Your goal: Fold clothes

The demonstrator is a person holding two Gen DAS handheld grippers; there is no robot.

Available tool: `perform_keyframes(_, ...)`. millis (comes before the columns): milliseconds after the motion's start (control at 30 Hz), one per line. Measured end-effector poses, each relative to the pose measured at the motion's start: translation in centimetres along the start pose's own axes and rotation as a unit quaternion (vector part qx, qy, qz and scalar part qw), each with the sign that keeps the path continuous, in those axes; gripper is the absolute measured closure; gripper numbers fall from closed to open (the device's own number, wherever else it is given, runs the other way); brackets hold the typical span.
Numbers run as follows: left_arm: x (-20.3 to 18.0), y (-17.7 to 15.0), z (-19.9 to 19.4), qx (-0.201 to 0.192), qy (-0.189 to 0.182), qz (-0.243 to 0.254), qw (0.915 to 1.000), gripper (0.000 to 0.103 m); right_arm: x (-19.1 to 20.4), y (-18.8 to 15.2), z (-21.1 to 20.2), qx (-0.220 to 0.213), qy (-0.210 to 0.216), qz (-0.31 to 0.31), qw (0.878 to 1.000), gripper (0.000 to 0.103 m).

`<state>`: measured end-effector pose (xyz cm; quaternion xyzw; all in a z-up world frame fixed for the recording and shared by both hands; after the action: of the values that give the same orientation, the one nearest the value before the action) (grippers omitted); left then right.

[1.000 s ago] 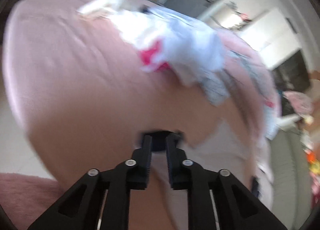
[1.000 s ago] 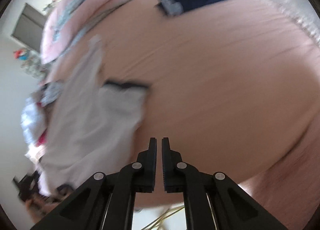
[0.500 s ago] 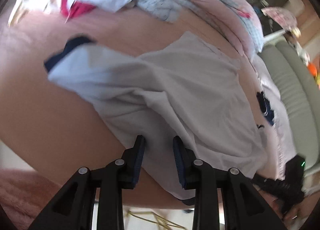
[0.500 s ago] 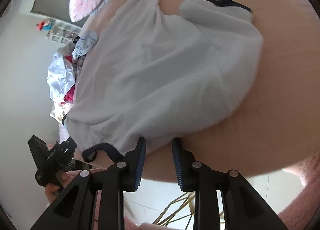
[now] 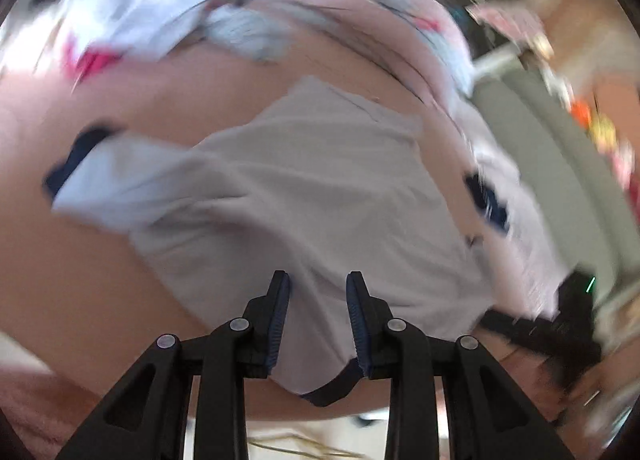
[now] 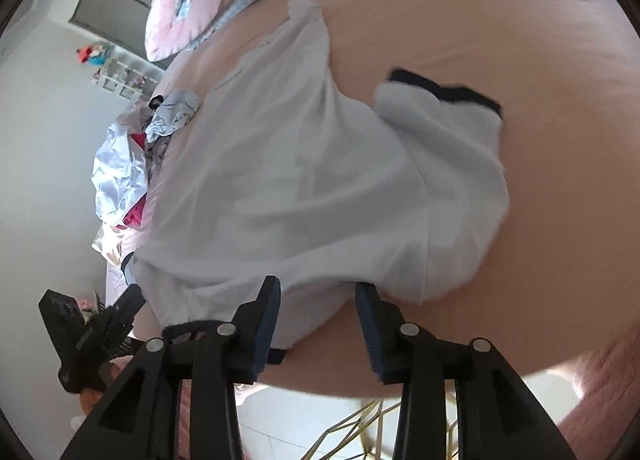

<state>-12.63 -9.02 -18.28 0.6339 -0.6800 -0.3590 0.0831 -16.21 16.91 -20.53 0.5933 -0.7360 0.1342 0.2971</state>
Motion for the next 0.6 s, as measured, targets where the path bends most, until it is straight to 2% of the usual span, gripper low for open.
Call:
perform_keyframes(67, -1.1, 0.5, 1.3, 0.003, 0.022, 0.040, 0.9989, 0.077, 0.7, -0.2, 0.6, 0.004, 0.009, -0.008, 1.000, 0.064)
perform_keyframes(100, -0.9, 0.5, 2.5, 0.026, 0.052, 0.049, 0.9971, 0.077, 1.2, -0.1, 1.0, 0.007, 0.007, -0.017, 1.000, 0.064)
perform_keyframes(133, -0.3, 0.2, 3.3, 0.050, 0.078, 0.045, 0.9946, 0.077, 1.5, -0.1, 1.5, 0.008, 0.003, -0.024, 1.000, 0.064)
perform_keyframes(200, 0.6, -1.1, 3.6, 0.085, 0.097, 0.034, 0.9910, 0.077, 1.4, -0.4, 2.5, 0.014, -0.012, -0.038, 0.999, 0.064)
perform_keyframes(267, 1.5, -2.4, 3.6, 0.119, 0.117, 0.024, 0.9857, 0.077, 0.4, -0.7, 4.4, 0.033, -0.058, -0.041, 0.997, 0.065)
perform_keyframes(367, 2.5, -3.6, 1.8, 0.142, 0.155, 0.011, 0.9776, 0.077, 0.2, -1.0, 3.7, 0.031, -0.051, -0.049, 0.997, 0.065)
perform_keyframes(500, 3.5, -4.6, 0.3, 0.130, 0.094, -0.058, 0.9854, 0.077, 0.1, -1.9, 3.0, 0.050, -0.051, -0.068, 0.995, 0.064)
perform_keyframes(600, 3.8, -4.4, -0.6, 0.100, 0.061, -0.096, 0.9884, 0.077, 0.4, -2.3, 2.4, 0.056, -0.003, -0.054, 0.997, 0.064)
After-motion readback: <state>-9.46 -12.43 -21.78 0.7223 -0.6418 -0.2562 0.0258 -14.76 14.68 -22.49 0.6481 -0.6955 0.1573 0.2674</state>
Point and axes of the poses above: each gripper's, at about its wrist camera, not at the fingertips, and z roughly the way its jaws point, x to its left, y to its top, the point moved 5 cm from there along z, roughly the way its jaws point, and after that the axes turned 7 degrees about z, right-handed, at the moved point
